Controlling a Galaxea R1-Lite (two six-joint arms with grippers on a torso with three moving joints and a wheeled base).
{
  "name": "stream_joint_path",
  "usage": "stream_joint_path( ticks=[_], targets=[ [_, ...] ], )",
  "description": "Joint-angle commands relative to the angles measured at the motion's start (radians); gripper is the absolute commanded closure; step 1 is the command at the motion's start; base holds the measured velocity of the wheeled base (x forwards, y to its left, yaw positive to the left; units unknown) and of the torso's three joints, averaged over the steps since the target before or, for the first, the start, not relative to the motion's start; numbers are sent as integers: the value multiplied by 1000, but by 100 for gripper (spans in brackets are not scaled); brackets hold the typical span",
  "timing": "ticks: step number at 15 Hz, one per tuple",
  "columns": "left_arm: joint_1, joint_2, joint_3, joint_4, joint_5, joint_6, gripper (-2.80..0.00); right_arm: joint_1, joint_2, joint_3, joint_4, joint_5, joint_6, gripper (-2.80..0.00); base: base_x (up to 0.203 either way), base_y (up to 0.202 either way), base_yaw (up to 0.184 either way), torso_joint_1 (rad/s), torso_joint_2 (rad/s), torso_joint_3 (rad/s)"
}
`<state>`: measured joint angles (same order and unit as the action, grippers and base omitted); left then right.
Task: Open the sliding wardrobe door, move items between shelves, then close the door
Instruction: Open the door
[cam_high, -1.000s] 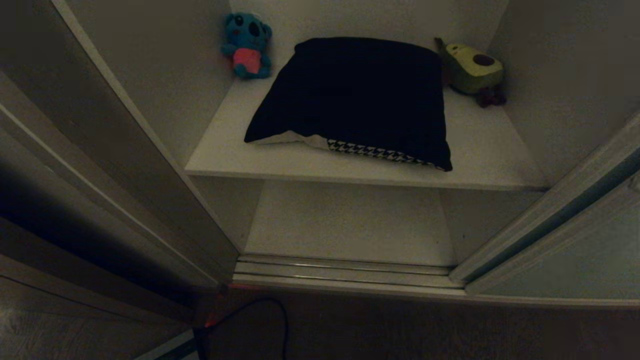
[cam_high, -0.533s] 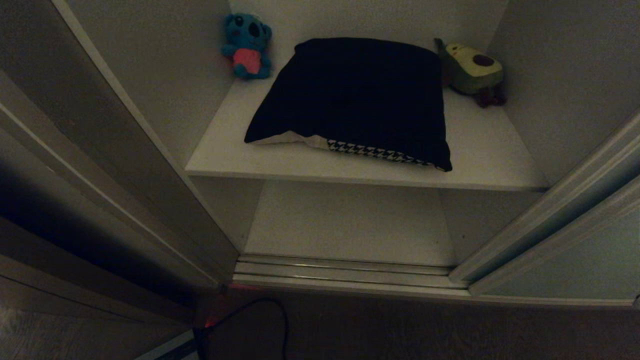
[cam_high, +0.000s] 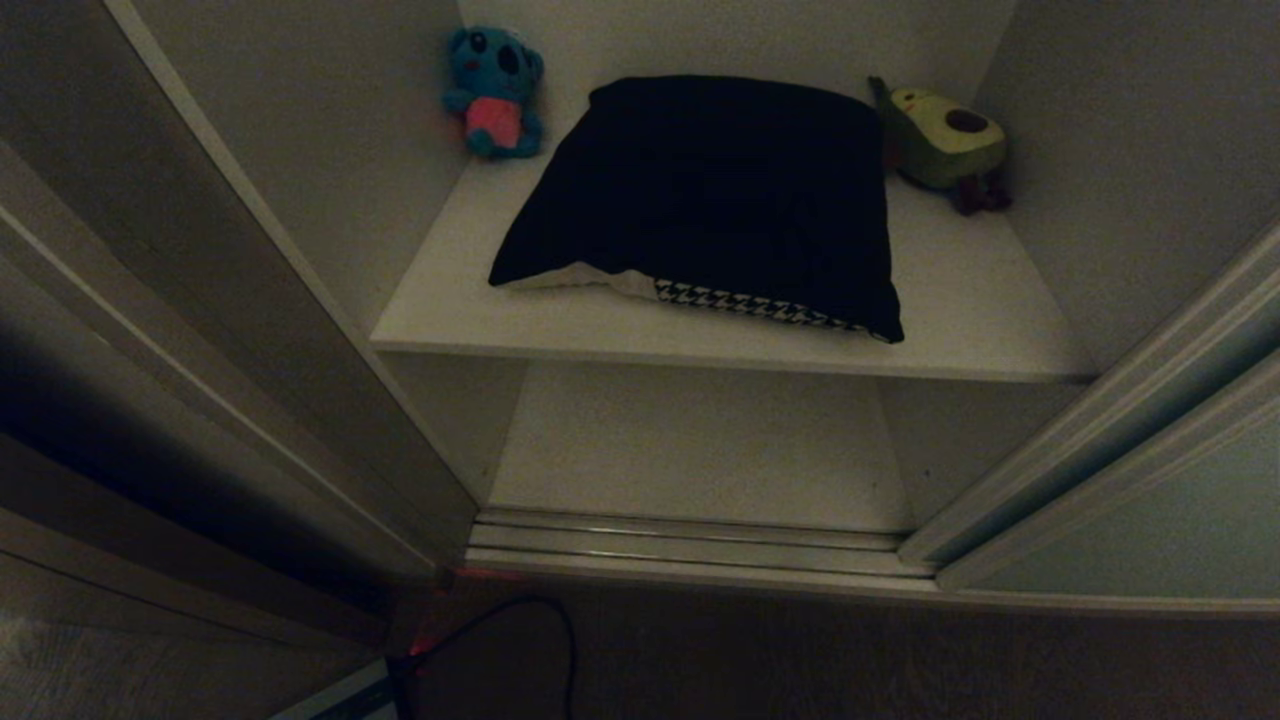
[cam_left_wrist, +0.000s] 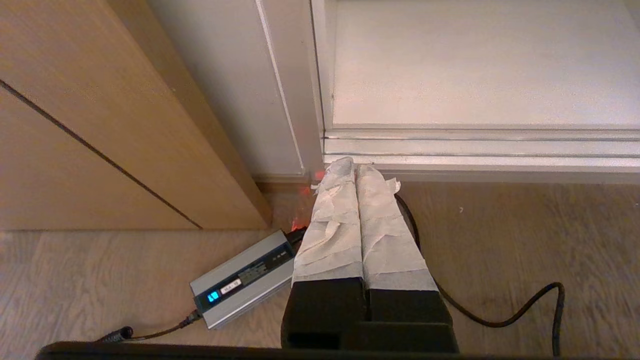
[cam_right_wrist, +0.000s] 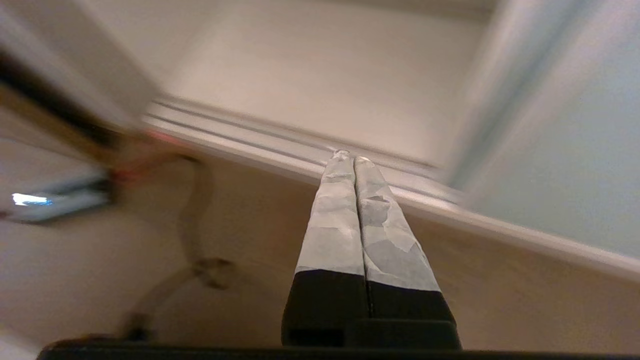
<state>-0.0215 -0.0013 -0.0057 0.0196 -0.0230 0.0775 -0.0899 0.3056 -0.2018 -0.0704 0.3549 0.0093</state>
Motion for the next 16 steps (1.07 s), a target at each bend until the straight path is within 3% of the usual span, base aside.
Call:
stream_joint_path(
  ticks=[1, 3, 5, 7, 8, 16],
  targets=[
    [0, 0, 0, 0, 0, 1, 0, 33, -52, 84, -23, -92, -25, 0, 0, 0, 0, 0, 0, 0],
    [0, 0, -1, 0, 0, 1, 0, 68, -177, 164, -41, -161, -60, 0, 0, 0, 0, 0, 0, 0],
    [0, 0, -1, 0, 0, 0, 0, 80, -288, 172, 37, -201, -80, 0, 0, 0, 0, 0, 0, 0],
    [0, 0, 0, 0, 0, -1, 0, 85, -306, 186, 101, -319, -78, 0, 0, 0, 0, 0, 0, 0],
    [0, 0, 0, 0, 0, -1, 0, 85, -306, 205, 91, -339, -84, 0, 0, 0, 0, 0, 0, 0],
    [0, 0, 0, 0, 0, 1, 0, 85, -307, 205, 78, -346, -27, 0, 0, 0, 0, 0, 0, 0]
  ],
)
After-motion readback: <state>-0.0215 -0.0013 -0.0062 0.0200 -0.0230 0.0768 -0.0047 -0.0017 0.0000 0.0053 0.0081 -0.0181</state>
